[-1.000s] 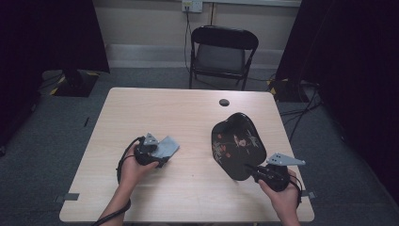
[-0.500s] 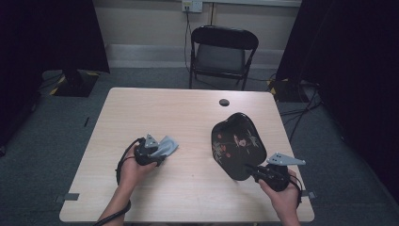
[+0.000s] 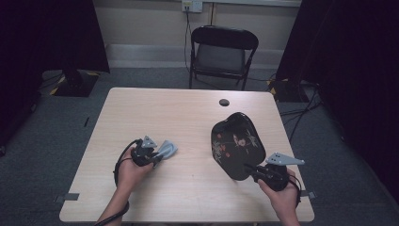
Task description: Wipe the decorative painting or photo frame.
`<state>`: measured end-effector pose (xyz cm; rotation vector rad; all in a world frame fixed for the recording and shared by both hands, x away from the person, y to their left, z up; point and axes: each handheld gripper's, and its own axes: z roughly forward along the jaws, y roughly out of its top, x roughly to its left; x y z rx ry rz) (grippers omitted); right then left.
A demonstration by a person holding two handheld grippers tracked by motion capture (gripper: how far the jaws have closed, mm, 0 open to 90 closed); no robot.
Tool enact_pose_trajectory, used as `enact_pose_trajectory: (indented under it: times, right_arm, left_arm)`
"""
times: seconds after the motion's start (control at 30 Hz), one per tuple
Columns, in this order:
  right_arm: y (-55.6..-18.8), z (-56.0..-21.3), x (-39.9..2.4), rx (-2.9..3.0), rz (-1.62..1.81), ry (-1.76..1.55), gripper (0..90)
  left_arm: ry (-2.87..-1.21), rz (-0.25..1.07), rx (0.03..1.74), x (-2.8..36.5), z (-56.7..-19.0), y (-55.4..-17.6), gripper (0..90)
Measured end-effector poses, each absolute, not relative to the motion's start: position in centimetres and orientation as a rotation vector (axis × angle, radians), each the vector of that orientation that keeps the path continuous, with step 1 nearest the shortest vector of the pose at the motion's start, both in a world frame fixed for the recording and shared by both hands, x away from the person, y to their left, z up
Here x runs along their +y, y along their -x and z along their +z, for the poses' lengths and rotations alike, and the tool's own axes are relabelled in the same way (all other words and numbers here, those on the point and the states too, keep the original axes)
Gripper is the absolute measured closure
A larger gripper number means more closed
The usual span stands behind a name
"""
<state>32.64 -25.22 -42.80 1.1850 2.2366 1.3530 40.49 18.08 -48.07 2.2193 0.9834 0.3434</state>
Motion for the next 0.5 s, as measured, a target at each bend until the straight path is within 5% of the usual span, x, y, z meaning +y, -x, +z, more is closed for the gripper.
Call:
enact_pose_trajectory:
  times: [0.13,0.5]
  right_arm:
    - [-32.7,-42.8,-25.2,2.238,1.356,-1.184,78.7]
    - [-32.7,-42.8,-25.2,2.239,1.356,-1.183,78.7]
  left_arm:
    - [-2.221,0.331,0.952,17.6,-48.1,-39.5,77.4]
    - [-2.209,0.383,1.003,17.9,-47.6,-39.1,47.7]
